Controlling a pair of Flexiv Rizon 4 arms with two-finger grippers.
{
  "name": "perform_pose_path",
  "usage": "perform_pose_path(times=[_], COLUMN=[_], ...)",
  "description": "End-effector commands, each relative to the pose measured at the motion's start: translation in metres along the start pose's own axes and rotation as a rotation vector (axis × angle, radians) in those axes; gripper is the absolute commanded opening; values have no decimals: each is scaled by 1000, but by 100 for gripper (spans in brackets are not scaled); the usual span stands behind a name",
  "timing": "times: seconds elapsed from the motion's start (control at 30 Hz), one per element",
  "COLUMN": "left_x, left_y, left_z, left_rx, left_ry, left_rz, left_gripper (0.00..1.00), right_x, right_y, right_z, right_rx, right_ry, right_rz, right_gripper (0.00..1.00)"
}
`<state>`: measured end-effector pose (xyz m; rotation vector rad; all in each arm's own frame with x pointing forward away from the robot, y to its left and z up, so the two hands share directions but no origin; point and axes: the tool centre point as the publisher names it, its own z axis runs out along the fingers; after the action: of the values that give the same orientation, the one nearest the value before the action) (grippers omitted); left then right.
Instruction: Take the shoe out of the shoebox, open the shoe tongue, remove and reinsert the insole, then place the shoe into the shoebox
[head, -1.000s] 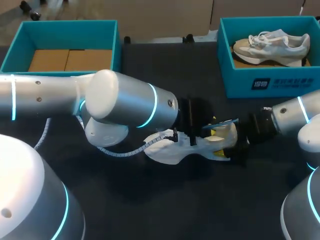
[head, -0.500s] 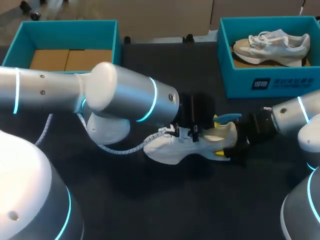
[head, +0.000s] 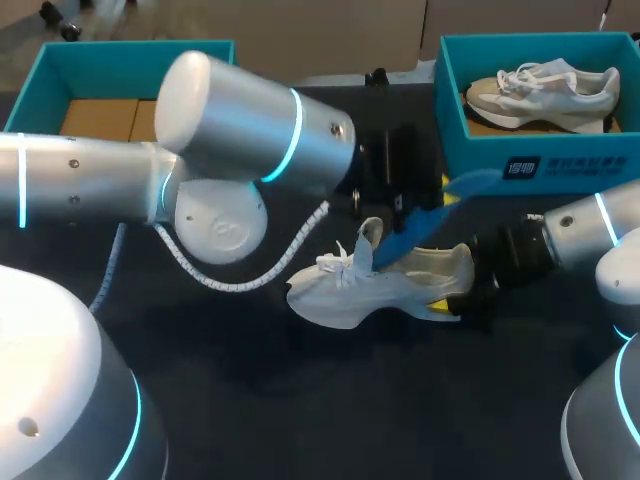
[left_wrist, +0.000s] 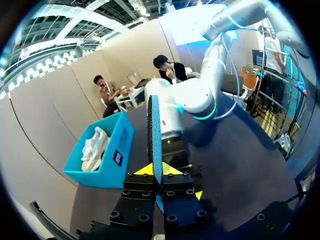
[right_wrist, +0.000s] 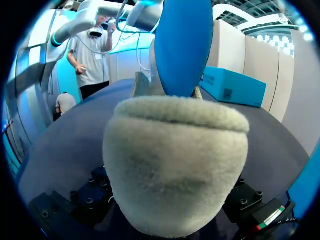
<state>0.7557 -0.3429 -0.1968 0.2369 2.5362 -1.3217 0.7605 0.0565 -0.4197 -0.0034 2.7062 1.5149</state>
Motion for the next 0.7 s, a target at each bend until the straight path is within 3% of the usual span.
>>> perform_pose_path(times=[0.03, 0.4, 0.7], left_x=[-7, -39, -46], left_y=[-15, -58, -78], left_z=[-11, -34, -50], left_rx=[29, 131, 199], left_ry=[65, 138, 205], left_rz=[14, 75, 91], left_gripper=[0, 0, 0], right_x=[2, 2, 2], right_y=[-2, -2, -2], right_z=[5, 5, 5], right_rx=[4, 4, 4], right_ry=[0, 0, 0], right_rz=[0, 0, 0], right_gripper=[0, 0, 0])
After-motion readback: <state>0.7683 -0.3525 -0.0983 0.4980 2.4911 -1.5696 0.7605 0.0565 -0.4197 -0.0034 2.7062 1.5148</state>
